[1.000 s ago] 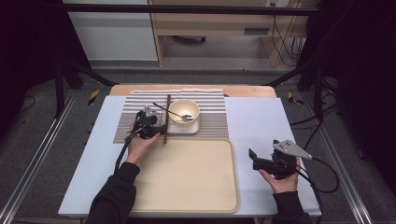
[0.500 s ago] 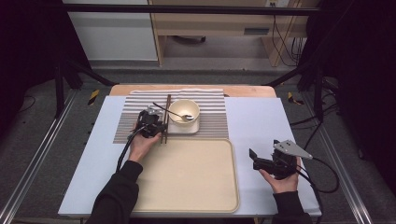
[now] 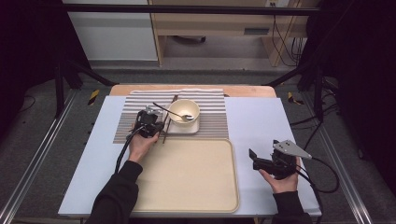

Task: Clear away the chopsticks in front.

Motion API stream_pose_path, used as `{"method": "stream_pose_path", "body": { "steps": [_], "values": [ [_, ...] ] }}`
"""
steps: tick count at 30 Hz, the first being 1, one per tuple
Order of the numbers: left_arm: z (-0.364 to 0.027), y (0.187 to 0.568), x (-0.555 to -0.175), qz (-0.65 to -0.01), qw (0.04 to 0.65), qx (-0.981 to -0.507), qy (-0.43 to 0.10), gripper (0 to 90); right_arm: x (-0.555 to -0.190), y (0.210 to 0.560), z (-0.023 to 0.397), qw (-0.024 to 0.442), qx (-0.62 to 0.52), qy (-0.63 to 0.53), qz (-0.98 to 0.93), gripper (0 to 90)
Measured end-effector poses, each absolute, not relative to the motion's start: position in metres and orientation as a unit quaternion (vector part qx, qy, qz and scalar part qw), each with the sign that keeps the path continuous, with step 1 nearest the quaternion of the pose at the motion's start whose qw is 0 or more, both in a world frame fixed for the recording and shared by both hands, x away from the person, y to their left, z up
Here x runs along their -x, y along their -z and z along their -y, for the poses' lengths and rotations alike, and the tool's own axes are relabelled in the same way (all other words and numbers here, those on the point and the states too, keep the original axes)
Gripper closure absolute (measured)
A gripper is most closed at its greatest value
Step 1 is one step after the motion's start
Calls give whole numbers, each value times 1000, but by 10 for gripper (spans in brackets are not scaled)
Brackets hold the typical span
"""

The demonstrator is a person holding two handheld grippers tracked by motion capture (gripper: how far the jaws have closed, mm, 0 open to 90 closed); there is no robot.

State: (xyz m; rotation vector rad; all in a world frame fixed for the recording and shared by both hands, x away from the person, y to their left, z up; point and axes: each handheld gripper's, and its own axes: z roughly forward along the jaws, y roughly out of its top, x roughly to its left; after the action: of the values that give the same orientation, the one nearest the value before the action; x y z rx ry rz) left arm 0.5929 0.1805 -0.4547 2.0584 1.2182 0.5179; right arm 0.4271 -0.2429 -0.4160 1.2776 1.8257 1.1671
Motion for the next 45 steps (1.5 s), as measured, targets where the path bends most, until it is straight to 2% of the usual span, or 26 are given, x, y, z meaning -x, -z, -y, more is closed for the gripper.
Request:
{"method": "stream_pose_path", "body": {
  "steps": [3, 5, 10, 17, 26, 45],
  "values": [
    [-180, 455, -593, -467, 341, -791, -200, 834, -428, 417, 243, 311, -482, -440, -691, 59],
    [-180, 455, -595, -467, 344, -790, -200, 761, -428, 417, 243, 311, -482, -440, -692, 59],
    [-179, 457, -602, -467, 334, -794, -201, 665, -428, 417, 243, 310, -482, -438, -692, 60],
    [-177, 458, -610, -477, 336, -786, -207, 711, -428, 417, 243, 309, -482, -438, -693, 62],
    [-180, 459, -612, -497, 336, -772, -210, 836, -429, 418, 242, 309, -482, -436, -695, 64],
    [-194, 445, -601, -503, 358, -755, -223, 852, -428, 417, 243, 310, -482, -436, -694, 65]
  ]
}}
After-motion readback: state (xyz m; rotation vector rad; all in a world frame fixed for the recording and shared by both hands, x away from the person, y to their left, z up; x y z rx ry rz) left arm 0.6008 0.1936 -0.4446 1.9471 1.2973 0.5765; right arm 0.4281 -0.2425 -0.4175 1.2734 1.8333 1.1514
